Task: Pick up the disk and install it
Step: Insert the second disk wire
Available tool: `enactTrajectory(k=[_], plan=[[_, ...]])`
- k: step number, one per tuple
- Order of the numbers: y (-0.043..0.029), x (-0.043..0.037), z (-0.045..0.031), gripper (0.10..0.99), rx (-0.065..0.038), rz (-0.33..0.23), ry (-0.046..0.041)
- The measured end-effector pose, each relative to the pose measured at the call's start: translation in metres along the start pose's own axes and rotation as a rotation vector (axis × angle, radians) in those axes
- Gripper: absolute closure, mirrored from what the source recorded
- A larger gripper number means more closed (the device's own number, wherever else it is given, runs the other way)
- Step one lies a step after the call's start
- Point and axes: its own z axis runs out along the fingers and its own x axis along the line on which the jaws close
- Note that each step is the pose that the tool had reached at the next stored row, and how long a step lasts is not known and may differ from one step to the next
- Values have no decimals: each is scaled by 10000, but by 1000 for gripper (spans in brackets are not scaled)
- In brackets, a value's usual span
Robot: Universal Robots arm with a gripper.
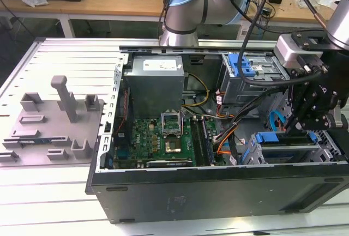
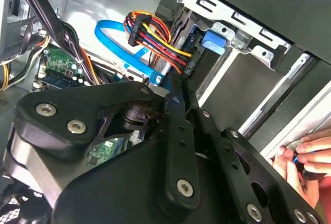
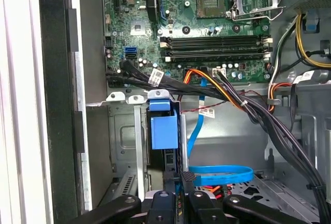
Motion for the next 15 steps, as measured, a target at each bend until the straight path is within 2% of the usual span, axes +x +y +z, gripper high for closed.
enactTrajectory(k=[4,8,9,14,15], plan=[[18,1,42,925,1,-3,0],[22,0,28,914,-1,-2,-11],[22,1,-9,847,-1,-1,-2],[17,3,-251,847,0,-2,-1],[12,3,-338,847,0,-2,-1]])
